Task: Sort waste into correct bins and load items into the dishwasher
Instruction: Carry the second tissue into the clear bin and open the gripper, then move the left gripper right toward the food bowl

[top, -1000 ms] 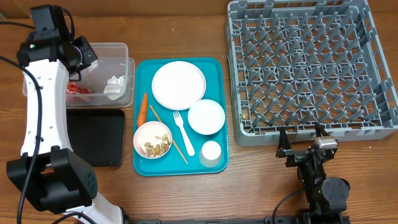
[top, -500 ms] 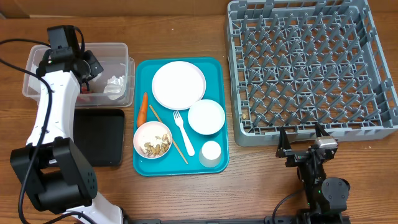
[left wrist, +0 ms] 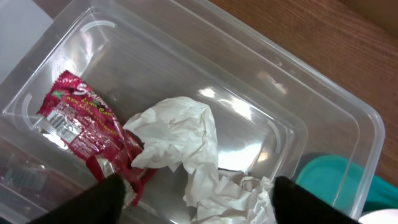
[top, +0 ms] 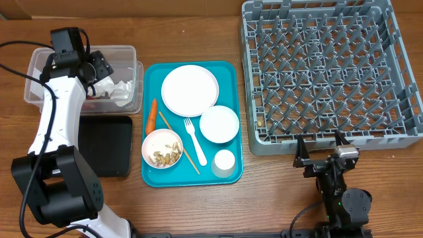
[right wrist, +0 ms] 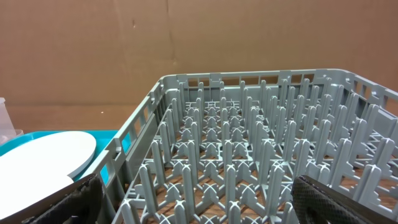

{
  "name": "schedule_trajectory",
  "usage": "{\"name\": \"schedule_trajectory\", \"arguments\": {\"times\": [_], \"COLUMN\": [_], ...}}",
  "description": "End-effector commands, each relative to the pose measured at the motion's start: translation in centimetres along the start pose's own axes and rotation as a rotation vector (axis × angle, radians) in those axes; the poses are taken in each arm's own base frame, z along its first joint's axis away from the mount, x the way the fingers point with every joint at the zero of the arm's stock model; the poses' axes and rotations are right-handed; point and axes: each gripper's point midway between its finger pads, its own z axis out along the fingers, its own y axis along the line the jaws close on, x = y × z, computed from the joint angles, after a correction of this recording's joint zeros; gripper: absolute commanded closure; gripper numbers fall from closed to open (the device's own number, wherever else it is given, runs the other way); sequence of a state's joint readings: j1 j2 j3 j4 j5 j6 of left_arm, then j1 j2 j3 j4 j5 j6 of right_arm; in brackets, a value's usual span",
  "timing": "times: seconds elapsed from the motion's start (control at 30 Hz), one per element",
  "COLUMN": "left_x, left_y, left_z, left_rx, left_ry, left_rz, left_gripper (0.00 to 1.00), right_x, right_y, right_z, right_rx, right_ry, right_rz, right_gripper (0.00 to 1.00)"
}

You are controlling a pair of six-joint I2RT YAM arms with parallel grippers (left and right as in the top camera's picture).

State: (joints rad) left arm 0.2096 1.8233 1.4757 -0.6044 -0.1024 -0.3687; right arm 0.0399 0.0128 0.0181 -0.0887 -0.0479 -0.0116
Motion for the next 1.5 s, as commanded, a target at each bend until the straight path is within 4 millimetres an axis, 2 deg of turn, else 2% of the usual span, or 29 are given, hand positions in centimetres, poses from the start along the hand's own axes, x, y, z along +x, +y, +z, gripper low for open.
{"name": "schedule_trajectory", "arguments": {"times": [0.0, 0.2, 0.33, 0.43, 0.53, 0.7, 0.87, 0.97, 1.13, 1.47], "left_x": [0.0, 0.9, 0.5, -0.6, -1.7, -1.3, 2.5, 5.6, 9.9, 15.2], "left_y": [0.2, -1.3, -2.3, -3.1, -4.0, -4.7, -6.1, -7.1, -8.4, -10.7], "left_z": [-0.3, -0.7, -2.2, -4.5, -7.8, -12.8, -15.8, -16.4, -17.2, -18.3], "left_rx": [-0.006, 0.074, 0.11, 0.138, 0.169, 0.21, 0.288, 0.323, 0.315, 0.254], "left_ry": [-0.004, 0.039, 0.017, -0.032, -0.091, -0.129, -0.02, 0.09, 0.212, 0.266], "left_rz": [-0.006, -0.001, 0.028, 0.053, 0.063, 0.083, 0.11, 0.149, 0.236, 0.428], "left_gripper": [0.19, 0.13, 0.14, 0.16, 0.15, 0.12, 0.07, 0.0, 0.0, 0.0], "right_x": [0.1, 0.1, 0.1, 0.1, 0.1, 0.1, 0.1, 0.1, 0.1, 0.1], "right_y": [-0.1, -0.1, -0.1, -0.1, -0.1, -0.1, -0.1, -0.1, -0.1, -0.1], "right_z": [0.0, 0.0, 0.0, 0.0, 0.0, 0.0, 0.0, 0.0, 0.0, 0.0], "right_rx": [0.003, 0.003, 0.003, 0.003, 0.003, 0.003, 0.003, 0.003, 0.003, 0.003], "right_ry": [-0.007, -0.007, -0.007, -0.007, -0.007, -0.007, -0.007, -0.007, -0.007, -0.007], "right_rz": [-0.004, -0.004, -0.004, -0.004, -0.004, -0.004, -0.004, -0.004, -0.004, -0.004], "right_gripper": [0.0, 0.0, 0.0, 0.0, 0.0, 0.0, 0.0, 0.0, 0.0, 0.0]}}
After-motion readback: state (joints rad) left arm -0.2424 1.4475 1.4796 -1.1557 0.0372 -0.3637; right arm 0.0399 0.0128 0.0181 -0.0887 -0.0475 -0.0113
